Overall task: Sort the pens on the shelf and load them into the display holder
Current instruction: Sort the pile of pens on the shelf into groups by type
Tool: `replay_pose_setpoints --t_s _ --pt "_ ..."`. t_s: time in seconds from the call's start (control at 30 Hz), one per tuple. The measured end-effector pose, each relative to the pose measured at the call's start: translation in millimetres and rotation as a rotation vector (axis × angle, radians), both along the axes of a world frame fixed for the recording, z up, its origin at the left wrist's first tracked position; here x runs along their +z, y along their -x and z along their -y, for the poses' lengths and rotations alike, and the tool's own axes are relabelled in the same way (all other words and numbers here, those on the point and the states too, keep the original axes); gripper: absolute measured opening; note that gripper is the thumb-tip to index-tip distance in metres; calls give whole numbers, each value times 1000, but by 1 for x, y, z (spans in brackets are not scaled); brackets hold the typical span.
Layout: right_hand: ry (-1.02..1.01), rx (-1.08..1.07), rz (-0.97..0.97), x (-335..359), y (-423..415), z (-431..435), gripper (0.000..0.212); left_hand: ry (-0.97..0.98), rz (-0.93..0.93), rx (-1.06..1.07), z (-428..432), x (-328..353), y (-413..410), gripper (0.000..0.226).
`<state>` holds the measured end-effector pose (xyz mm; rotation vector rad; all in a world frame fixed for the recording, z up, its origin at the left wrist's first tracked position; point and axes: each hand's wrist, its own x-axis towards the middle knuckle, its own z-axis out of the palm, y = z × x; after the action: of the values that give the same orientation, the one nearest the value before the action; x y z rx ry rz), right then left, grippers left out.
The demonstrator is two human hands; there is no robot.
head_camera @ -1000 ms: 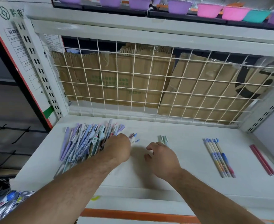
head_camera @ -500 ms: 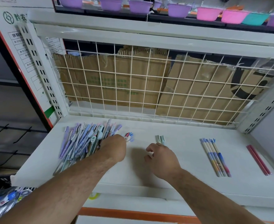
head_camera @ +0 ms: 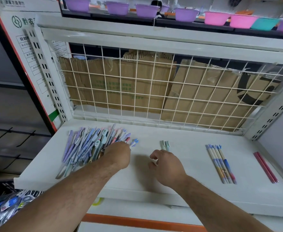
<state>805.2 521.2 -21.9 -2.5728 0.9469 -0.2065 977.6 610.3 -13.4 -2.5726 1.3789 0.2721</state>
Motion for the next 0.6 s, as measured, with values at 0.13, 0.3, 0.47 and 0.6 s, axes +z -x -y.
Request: replay_pose_setpoints --t_s 0.13,0.3,0.47,0.6 --pt "3 -8 -3 0 3 1 24 -22 -32 64 -2 4 5 24" --pt "-27 -30 11 0 5 1 23 145 -230 162 4 15 5 20" --pt "-228 -87 148 4 5 0 11 527 -1038 483 15 31 7 13" --pt "-482 -156 282 14 8 -4 19 591 -1369 478 17 28 14 26"
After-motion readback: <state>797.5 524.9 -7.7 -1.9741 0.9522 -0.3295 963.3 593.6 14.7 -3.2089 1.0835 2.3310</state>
